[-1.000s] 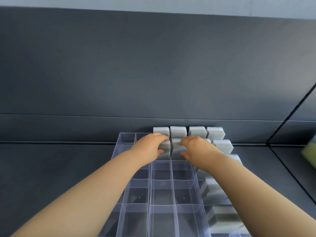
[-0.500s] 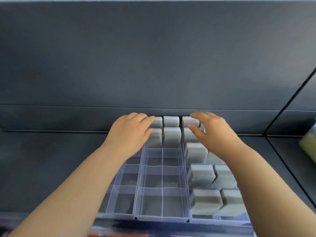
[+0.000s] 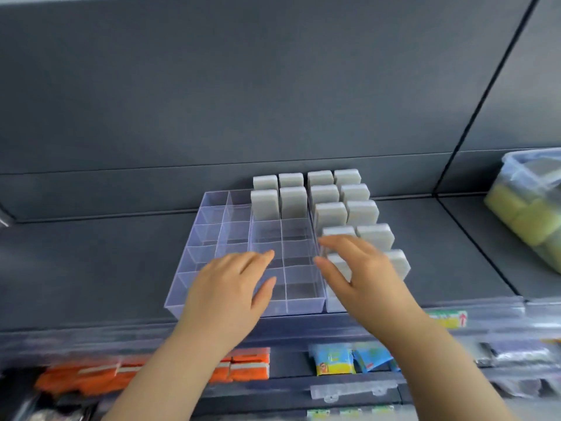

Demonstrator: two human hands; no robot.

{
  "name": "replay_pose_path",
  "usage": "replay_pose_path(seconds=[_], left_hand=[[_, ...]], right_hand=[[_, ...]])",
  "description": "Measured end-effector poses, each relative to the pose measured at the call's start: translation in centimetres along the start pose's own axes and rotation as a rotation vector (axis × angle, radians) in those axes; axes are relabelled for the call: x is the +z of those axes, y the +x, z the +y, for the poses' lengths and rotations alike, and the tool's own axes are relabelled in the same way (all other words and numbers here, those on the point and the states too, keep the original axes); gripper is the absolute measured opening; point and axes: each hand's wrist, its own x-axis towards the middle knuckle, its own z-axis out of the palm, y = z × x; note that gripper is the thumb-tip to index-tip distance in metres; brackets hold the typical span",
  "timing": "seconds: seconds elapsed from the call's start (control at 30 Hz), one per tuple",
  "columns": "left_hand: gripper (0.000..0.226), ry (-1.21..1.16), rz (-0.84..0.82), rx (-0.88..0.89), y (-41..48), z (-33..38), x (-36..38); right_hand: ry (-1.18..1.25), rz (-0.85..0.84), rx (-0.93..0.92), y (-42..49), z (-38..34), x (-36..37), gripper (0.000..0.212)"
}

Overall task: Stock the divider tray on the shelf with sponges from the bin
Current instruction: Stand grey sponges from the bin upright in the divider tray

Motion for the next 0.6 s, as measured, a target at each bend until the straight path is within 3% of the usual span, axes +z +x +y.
replay_pose_path(seconds=[0.27,0.6], left_hand=[[0.040,-0.122,-0.012,0.056,-6.1,3.0,-0.3],[0.039,-0.330,0.013,0.389,-2.4,16.5,1.1]], right_hand=[[-0.035,-0.019,0.220,-10.7,-1.8,-0.1,0.036],[-0.106,0.280,0.541,-20.9,3.7,-11.4,0.034]])
